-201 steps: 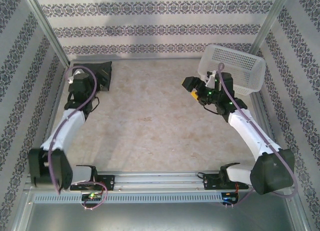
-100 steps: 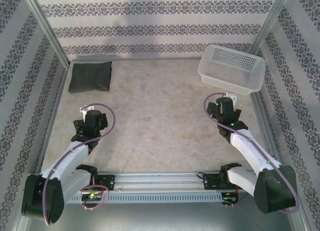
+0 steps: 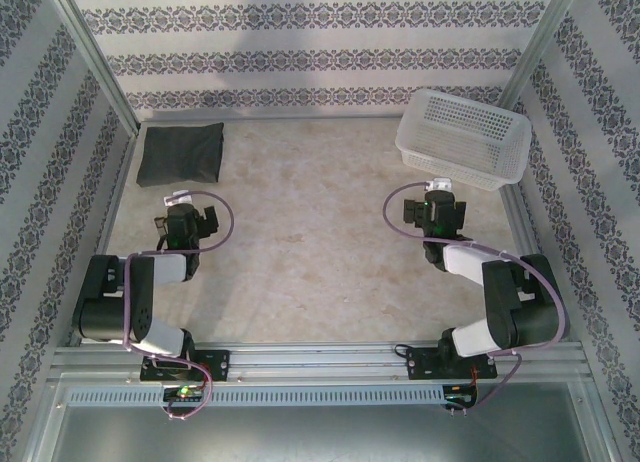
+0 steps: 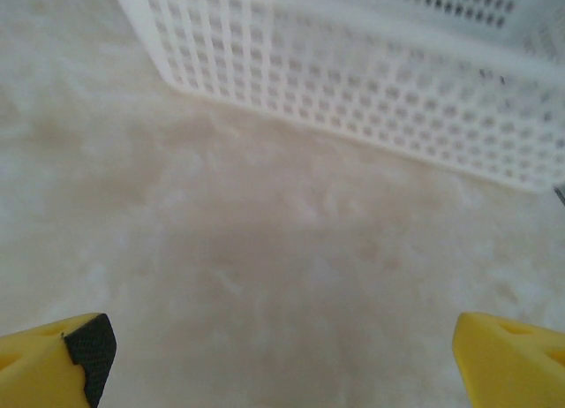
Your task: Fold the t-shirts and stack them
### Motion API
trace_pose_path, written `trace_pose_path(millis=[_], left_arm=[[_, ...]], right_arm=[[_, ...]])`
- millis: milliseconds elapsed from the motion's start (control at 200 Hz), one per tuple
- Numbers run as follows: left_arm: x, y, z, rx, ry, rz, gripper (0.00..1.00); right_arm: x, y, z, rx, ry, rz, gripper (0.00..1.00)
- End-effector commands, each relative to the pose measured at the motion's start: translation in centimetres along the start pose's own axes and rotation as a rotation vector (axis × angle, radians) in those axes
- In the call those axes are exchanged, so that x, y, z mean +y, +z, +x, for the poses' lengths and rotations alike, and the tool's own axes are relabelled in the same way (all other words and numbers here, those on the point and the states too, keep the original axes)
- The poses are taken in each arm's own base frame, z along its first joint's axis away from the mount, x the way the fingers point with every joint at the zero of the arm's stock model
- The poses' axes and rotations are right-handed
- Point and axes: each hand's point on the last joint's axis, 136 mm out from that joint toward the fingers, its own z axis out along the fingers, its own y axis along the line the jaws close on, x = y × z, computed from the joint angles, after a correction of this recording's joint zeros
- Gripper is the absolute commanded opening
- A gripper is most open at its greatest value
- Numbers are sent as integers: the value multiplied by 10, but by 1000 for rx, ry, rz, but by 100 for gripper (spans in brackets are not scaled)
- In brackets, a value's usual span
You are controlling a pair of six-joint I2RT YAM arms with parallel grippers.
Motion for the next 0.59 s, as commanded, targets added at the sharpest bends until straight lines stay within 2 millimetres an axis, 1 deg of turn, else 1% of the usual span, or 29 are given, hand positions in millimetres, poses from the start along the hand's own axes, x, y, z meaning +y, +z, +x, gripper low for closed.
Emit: trace_pose_path(millis=[0, 10, 20, 35, 60, 85, 90, 105, 110, 125, 165, 210, 225, 235, 270, 285, 310, 330, 380, 445, 510, 590], left_arm=[[-16, -20, -13, -228, -9, 131, 100], [-15, -21, -7, -228, -9, 128, 100], [-14, -24, -14, -276, -19, 127, 100], [-14, -27, -18, -320, -29, 132, 100], [-14, -28, -19, -320, -25, 136, 100], [-14, -25, -16, -276, -21, 133, 100], [-15, -25, -18, -279, -24, 134, 100], [-15, -22, -14, -239, -18, 131, 100], [-15, -22, -14, -233, -18, 131, 100], [-16, -19, -15, -219, -16, 127, 100], [-18, -8, -18, -204, -8, 117, 100], [-27, 3, -19, -157, 32, 137, 100], [-29, 4, -17, -123, 41, 138, 100], [-30, 4, -14, -103, 42, 140, 100], [-29, 3, -11, -98, 41, 144, 100], [-30, 3, -17, -137, 38, 145, 100], [-29, 2, -19, -163, 36, 145, 100], [-30, 2, -20, -162, 32, 146, 100], [-29, 3, -14, -115, 34, 141, 100], [-29, 2, -18, -153, 35, 141, 100], [-28, 3, -15, -130, 36, 139, 100], [-30, -2, -16, -161, 39, 156, 100]], right_arm=[[-7, 0, -18, -153, 62, -58, 98], [-8, -1, -20, -167, 69, -61, 98], [-8, -2, -19, -172, 73, -64, 98], [-9, -3, -17, -176, 74, -68, 98], [-8, -4, -14, -179, 73, -74, 98], [-7, -5, -10, -193, 72, -78, 98], [-7, -5, -9, -196, 72, -80, 98], [-7, -4, -9, -210, 75, -79, 98], [-7, -5, -13, -229, 78, -78, 98], [-9, -7, -5, -238, 83, -73, 98], [-12, -9, -7, -265, 99, -68, 98], [-14, -5, -6, -219, 106, -69, 98], [-14, -4, 0, -184, 107, -72, 98], [-15, -2, -7, -186, 110, -73, 98], [-12, 0, -8, -183, 103, -83, 98], [-12, 0, -8, -191, 100, -83, 98], [-12, -1, -11, -214, 106, -82, 98], [-12, -1, -11, -216, 105, -81, 98], [-9, -1, -11, -195, 84, -85, 98], [-8, -1, -11, -200, 75, -72, 98], [-8, -2, -11, -197, 74, -70, 98], [-8, -2, -11, -203, 75, -73, 98]])
